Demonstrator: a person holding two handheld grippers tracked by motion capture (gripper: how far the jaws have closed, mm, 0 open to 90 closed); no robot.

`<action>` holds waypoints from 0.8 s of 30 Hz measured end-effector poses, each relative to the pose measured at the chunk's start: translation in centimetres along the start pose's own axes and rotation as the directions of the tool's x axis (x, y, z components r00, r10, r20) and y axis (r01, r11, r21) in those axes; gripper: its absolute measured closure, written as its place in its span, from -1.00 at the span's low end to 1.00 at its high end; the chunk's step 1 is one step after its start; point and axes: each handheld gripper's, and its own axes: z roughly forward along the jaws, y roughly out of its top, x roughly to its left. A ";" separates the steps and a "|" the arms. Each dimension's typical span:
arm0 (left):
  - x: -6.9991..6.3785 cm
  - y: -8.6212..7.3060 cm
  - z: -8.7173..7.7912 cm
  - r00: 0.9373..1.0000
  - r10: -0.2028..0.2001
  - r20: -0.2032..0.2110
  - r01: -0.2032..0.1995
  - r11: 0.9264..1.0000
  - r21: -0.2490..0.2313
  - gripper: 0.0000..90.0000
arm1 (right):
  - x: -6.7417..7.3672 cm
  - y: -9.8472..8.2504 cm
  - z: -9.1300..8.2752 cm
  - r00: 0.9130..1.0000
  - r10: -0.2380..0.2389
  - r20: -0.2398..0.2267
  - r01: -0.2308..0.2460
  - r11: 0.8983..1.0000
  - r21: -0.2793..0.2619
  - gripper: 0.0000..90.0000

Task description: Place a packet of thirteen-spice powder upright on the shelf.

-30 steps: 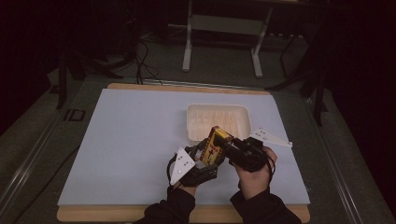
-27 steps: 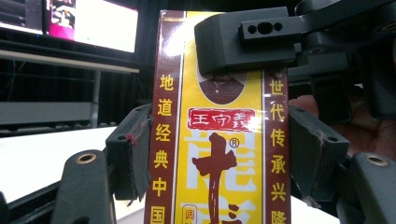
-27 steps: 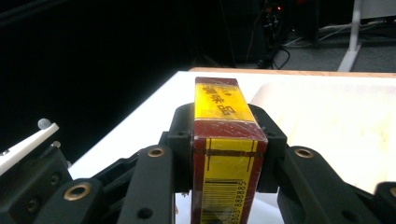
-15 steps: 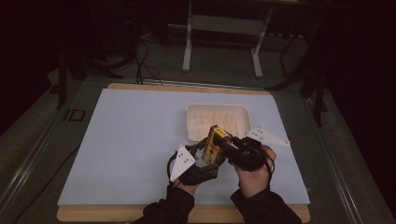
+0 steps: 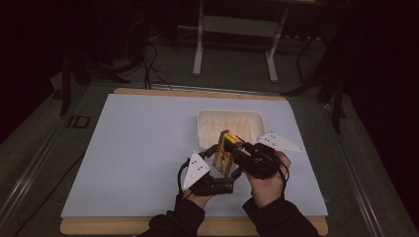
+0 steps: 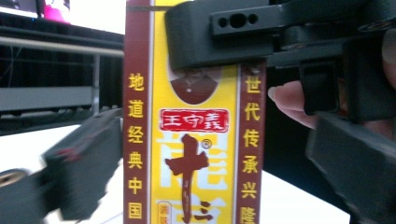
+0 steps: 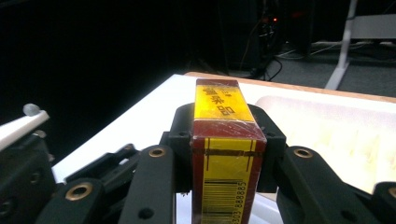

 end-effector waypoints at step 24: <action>3.5 0.4 -4.1 0.989 0.043 -0.142 -0.034 0.997 0.063 -0.95 | -1.5 2.2 0.4 0.986 -0.055 0.156 0.071 0.993 -0.098 0.50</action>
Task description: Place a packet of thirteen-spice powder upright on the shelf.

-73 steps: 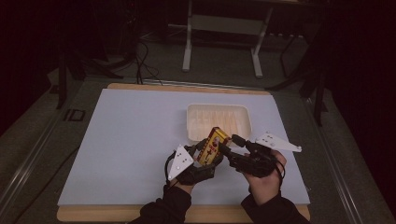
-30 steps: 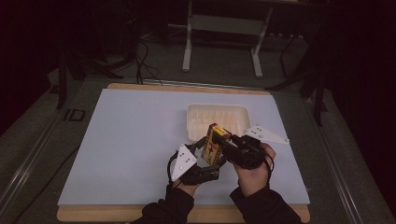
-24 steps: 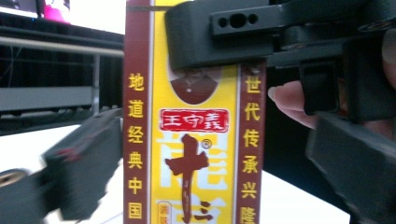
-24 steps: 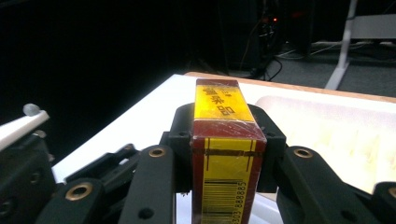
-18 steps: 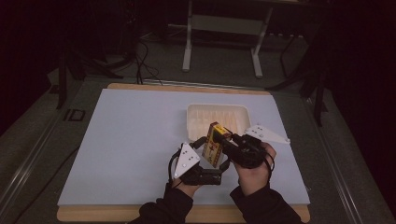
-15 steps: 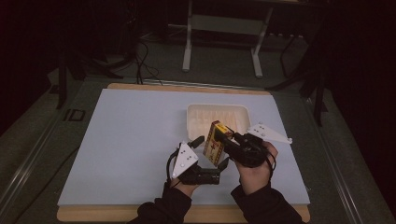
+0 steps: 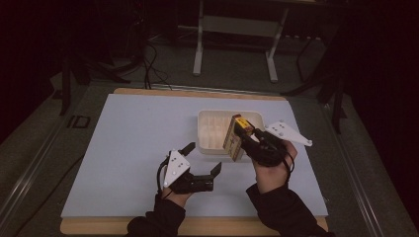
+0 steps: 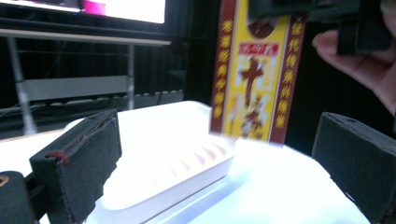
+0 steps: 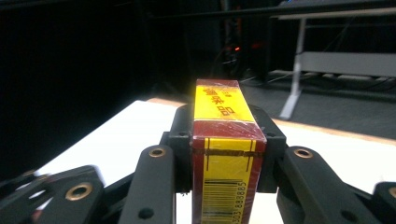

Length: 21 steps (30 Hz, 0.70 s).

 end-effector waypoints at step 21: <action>3.5 -1.5 -3.9 0.987 0.075 -0.140 -0.066 0.996 0.068 -0.95 | -1.1 0.4 4.6 0.958 -0.084 0.275 0.113 0.989 -0.091 0.50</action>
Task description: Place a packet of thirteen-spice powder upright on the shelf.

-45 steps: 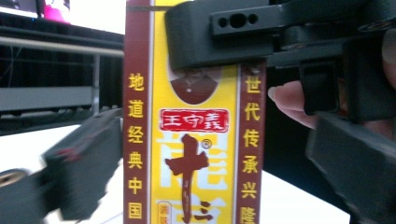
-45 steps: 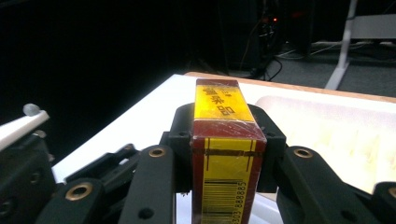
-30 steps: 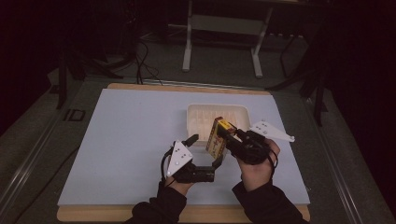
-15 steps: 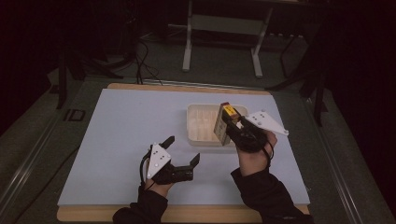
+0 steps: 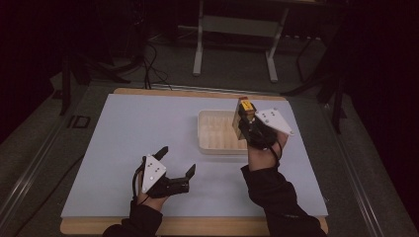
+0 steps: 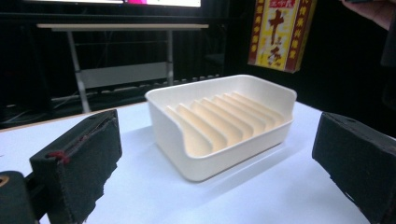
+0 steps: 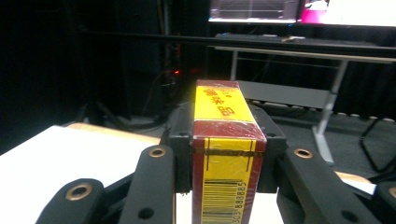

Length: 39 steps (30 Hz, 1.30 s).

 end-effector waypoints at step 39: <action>0.4 -1.9 -0.2 1.000 -0.015 -0.009 0.015 1.000 0.010 -0.95 | -0.8 -5.5 7.4 0.987 0.112 0.112 -0.120 0.990 0.069 0.50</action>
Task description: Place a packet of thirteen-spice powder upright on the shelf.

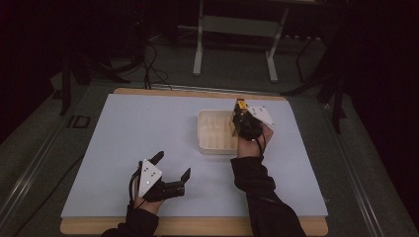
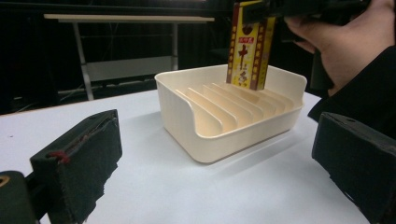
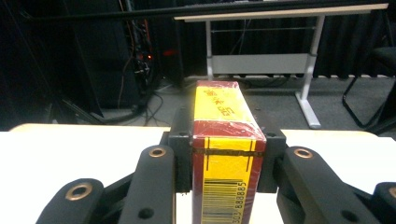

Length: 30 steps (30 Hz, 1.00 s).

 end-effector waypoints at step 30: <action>0.0 0.0 0.1 1.000 -0.010 0.008 0.010 1.000 0.000 -0.95 | 0.6 -2.3 1.5 0.999 -0.030 0.045 0.028 0.998 0.050 0.49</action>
